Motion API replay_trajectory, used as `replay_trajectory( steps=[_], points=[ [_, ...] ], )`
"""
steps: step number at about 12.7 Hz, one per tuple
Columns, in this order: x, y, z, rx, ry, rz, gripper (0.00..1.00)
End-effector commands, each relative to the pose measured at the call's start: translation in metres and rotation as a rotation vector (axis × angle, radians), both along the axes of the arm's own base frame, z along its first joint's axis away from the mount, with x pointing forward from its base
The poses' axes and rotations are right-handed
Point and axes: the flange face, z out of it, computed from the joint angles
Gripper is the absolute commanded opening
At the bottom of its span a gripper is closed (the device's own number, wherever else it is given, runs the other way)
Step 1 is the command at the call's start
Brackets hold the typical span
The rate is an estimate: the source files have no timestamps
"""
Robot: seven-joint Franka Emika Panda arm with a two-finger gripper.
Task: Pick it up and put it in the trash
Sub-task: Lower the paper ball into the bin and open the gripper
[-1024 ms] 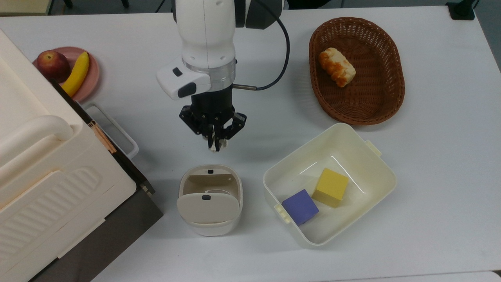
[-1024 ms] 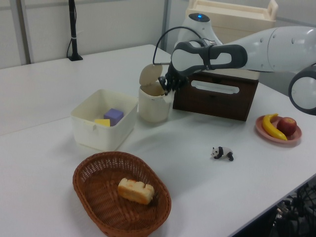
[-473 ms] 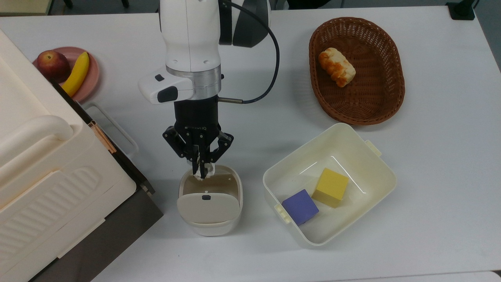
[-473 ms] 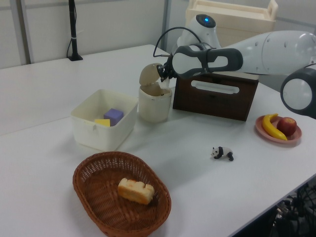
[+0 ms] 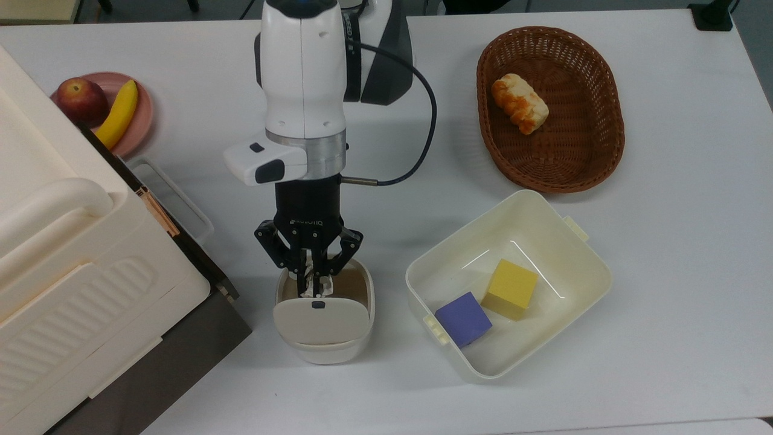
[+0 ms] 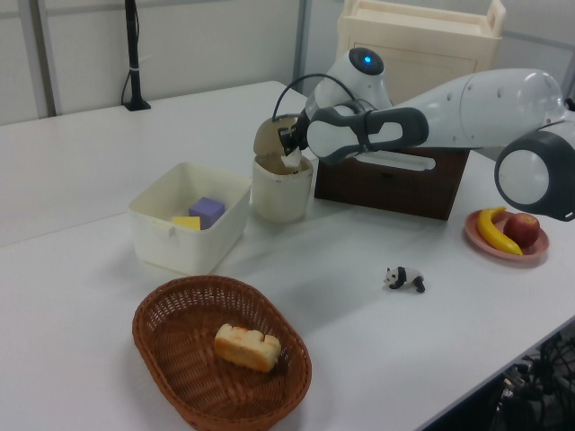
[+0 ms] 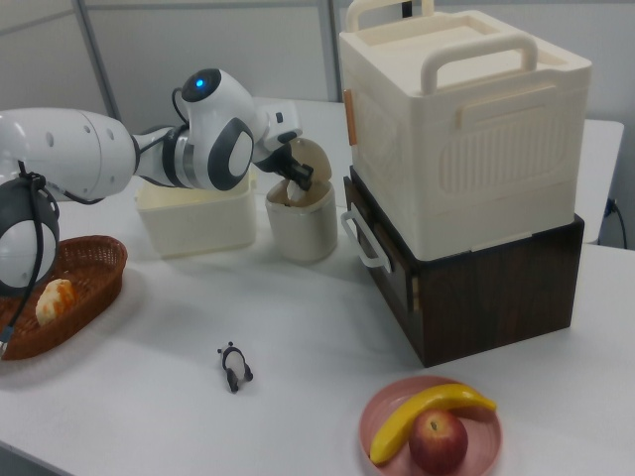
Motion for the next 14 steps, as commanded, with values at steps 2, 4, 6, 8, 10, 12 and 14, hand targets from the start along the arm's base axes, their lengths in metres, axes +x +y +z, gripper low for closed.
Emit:
replay_trajectory(
  steps=[2,4,6,8,10,12,14],
  points=[
    [0.003,0.007,0.005,-0.036,-0.02,0.022,1.0],
    [0.003,0.01,0.003,-0.101,-0.02,0.052,1.0],
    [0.002,0.011,0.004,-0.095,-0.02,0.05,1.0],
    [0.002,0.012,0.006,-0.093,-0.022,0.05,1.0],
    [0.001,0.013,0.008,-0.087,-0.023,0.05,1.0],
    [-0.001,0.014,0.016,-0.084,-0.027,0.05,1.0],
    [-0.014,0.021,0.025,-0.081,0.007,0.057,1.0]
  ],
)
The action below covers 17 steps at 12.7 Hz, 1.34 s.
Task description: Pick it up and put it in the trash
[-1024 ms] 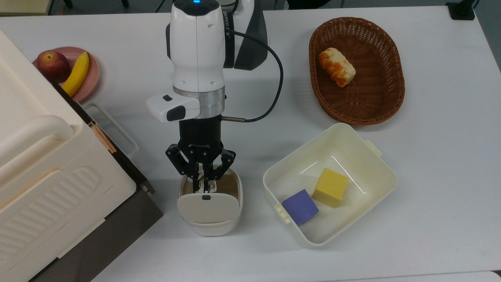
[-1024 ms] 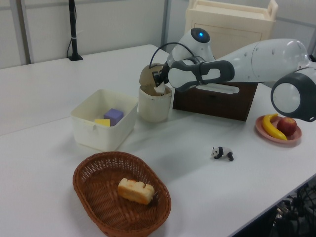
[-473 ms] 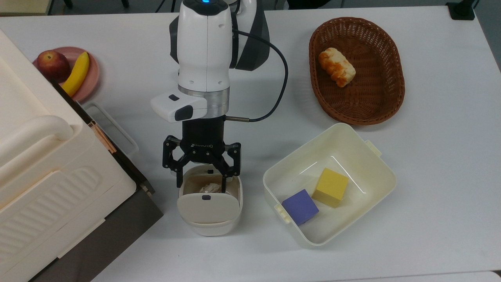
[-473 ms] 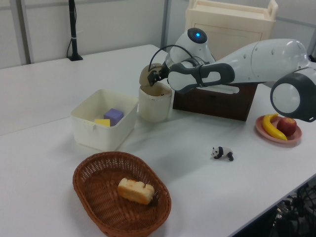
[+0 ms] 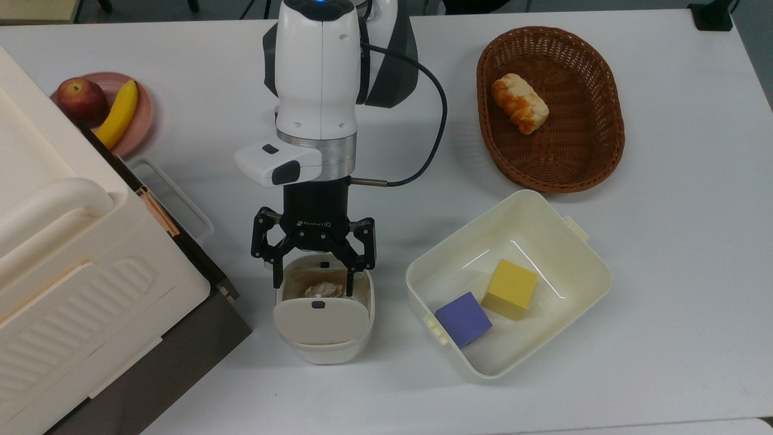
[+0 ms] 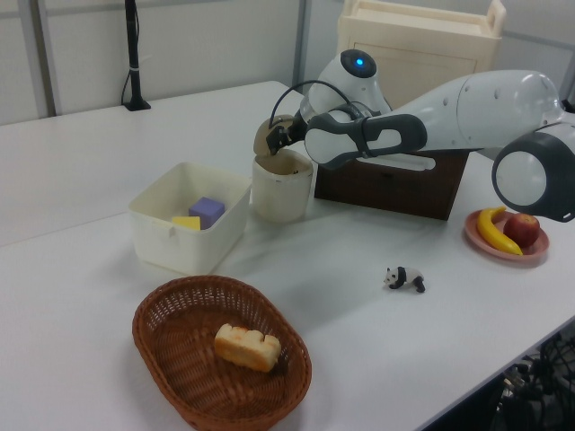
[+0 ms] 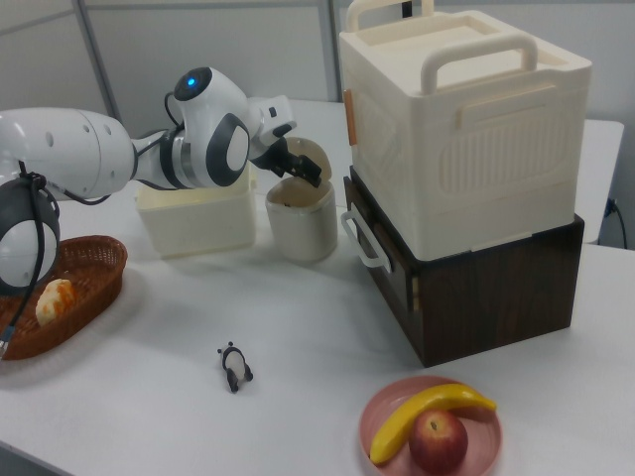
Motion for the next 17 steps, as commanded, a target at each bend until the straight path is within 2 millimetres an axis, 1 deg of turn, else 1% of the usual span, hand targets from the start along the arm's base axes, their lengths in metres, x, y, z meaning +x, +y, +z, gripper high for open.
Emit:
replay_trajectory(
  steps=[1,2,3,5,6,7,9,11,13,15,17],
  points=[
    [-0.022,0.008,0.025,-0.006,0.057,-0.006,1.0],
    [-0.033,0.014,0.035,-0.017,0.121,-0.005,1.0],
    [-0.039,0.018,0.042,-0.021,0.158,-0.007,1.0],
    [-0.055,0.015,0.063,-0.037,0.245,-0.032,1.0],
    [-0.067,0.012,0.077,-0.047,0.302,-0.049,1.0],
    [-0.075,0.011,0.085,-0.054,0.337,-0.057,1.0],
    [-0.103,0.007,0.11,-0.072,0.446,-0.089,1.0],
    [-0.122,0.004,0.124,-0.082,0.518,-0.102,1.0],
    [-0.141,0.007,0.135,-0.068,0.547,-0.104,1.0],
    [-0.158,0.013,0.156,-0.001,0.538,-0.096,1.0],
    [-0.165,0.014,0.164,0.028,0.55,-0.094,1.0]
  ],
)
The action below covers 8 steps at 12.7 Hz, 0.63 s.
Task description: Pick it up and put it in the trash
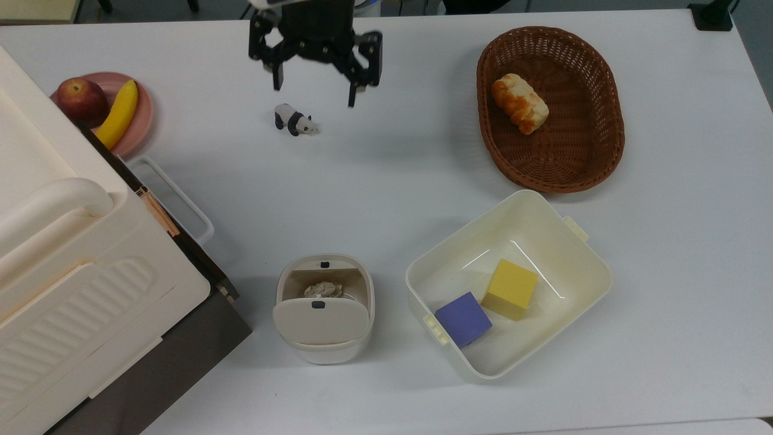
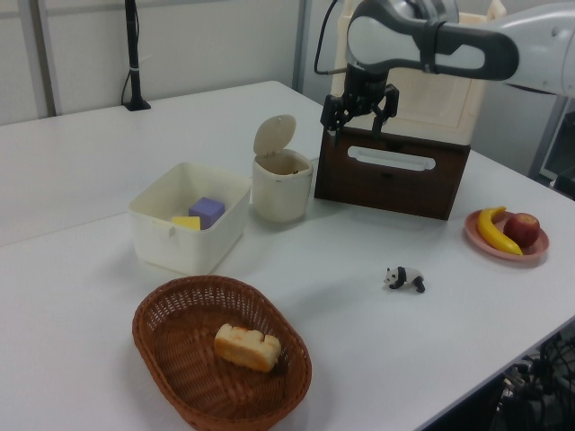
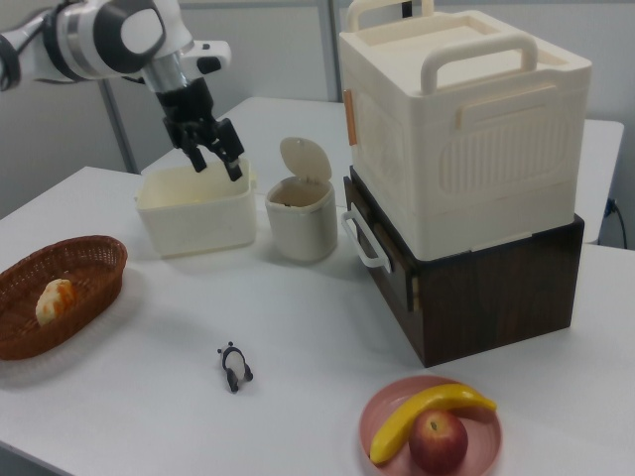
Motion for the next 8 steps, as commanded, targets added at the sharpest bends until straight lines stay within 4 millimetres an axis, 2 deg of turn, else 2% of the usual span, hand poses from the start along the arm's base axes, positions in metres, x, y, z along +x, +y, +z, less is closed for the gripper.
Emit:
replay_trajectory(
  steps=[1,5,8],
  points=[
    [-0.03,0.003,0.02,0.055,0.016,-0.001,1.0],
    [-0.052,-0.009,0.033,0.133,0.048,0.096,1.0],
    [-0.054,-0.011,0.036,0.137,0.047,0.093,1.0]
  ],
)
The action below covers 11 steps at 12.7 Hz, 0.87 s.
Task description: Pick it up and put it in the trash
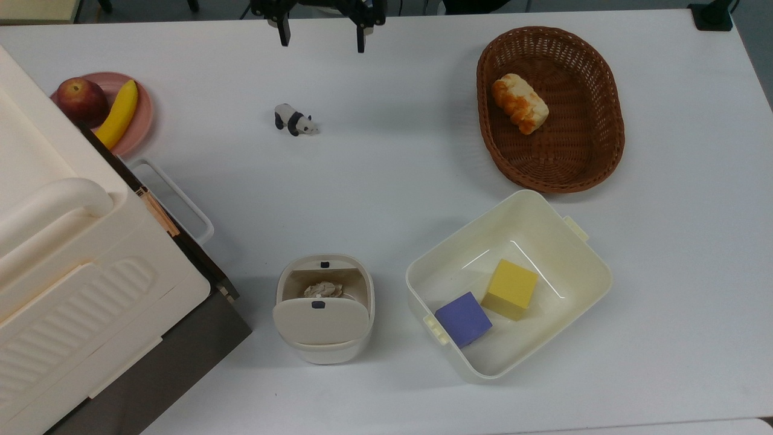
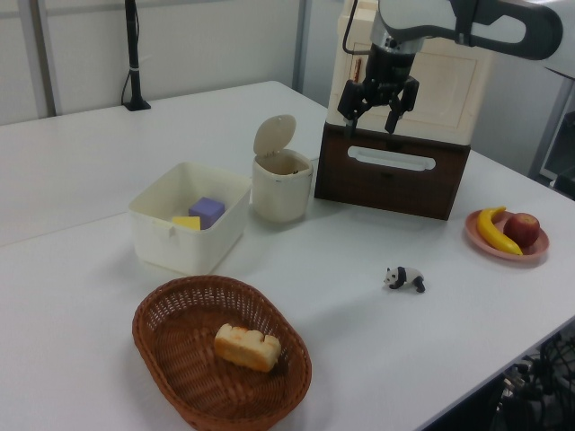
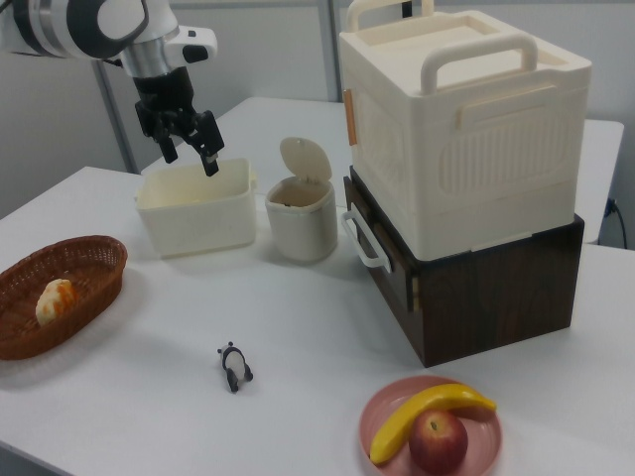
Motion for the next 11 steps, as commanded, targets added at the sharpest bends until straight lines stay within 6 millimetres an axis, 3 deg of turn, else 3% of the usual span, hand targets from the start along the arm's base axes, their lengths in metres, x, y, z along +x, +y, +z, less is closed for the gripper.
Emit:
replay_trajectory(
  steps=[1,11],
  points=[
    [-0.0139,0.0,0.0015,0.024,0.014,0.021,1.0],
    [-0.0168,-0.0006,-0.0003,0.065,0.045,0.063,1.0]
  ],
)
